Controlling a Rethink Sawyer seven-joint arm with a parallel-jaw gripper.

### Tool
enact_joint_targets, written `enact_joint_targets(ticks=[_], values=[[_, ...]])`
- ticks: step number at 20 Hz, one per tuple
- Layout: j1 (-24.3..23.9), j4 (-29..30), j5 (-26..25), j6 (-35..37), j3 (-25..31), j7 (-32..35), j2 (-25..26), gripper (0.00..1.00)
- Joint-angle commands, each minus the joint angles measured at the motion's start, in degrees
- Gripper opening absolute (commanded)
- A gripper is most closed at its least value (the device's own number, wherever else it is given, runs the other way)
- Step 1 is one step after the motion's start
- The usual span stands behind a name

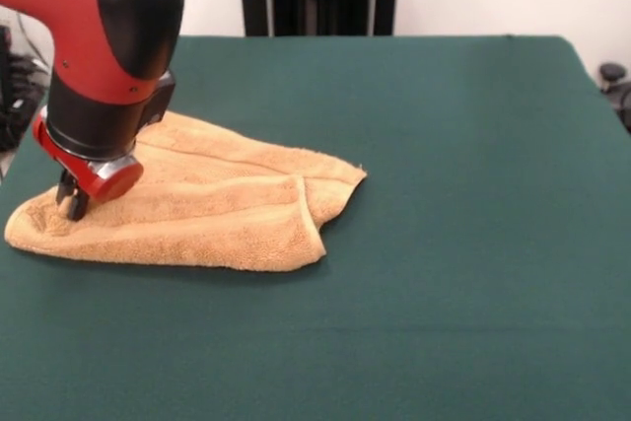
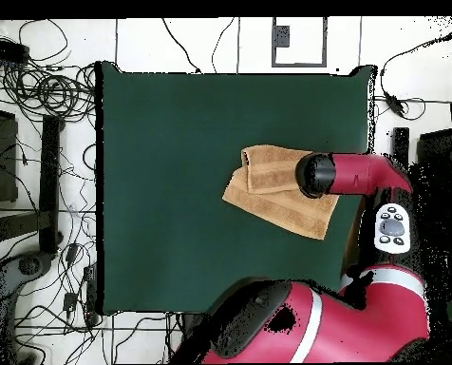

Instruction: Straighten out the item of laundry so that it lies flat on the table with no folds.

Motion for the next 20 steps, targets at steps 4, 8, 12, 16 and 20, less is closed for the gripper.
enact_joint_targets(ticks=[4,8,12,16,20], values=[[-2.4,1.3,-2.6,3.8,11.5,-22.8,3.3,0.0],[-5.4,3.8,-9.0,-10.5,16.4,-30.1,1.0,0.0],[-7.9,6.4,-16.2,-20.7,20.6,-32.8,-1.4,0.0],[-10.3,7.9,-20.3,-21.9,25.0,-35.5,-3.3,0.0],[-11.6,8.7,-23.5,-24.3,26.7,-34.2,-3.9,0.0]])
